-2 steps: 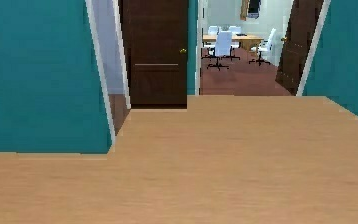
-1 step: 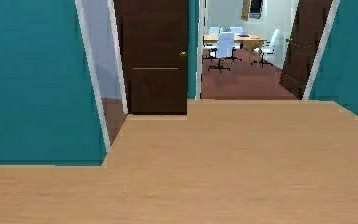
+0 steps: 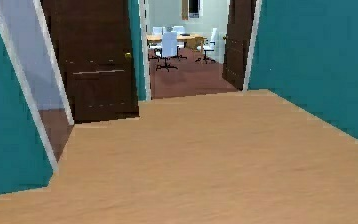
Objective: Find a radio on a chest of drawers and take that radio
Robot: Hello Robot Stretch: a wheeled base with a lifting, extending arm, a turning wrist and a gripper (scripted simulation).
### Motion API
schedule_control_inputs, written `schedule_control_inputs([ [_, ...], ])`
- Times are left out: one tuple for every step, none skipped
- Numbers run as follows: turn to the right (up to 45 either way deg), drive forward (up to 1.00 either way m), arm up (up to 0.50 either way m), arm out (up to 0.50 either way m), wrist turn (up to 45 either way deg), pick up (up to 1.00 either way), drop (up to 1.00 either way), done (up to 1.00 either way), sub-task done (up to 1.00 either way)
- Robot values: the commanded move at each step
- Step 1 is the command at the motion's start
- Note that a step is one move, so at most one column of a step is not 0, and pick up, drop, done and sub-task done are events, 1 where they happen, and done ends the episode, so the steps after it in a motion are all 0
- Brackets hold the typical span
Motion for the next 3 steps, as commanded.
schedule_control_inputs([
  [0.0,1.0,0.0,0.0,0.0,0.0,0.0,0.0,0.0],
  [0.0,1.0,0.0,0.0,0.0,0.0,0.0,0.0,0.0],
  [3.0,0.0,0.0,0.0,0.0,0.0,0.0,0.0,0.0],
])
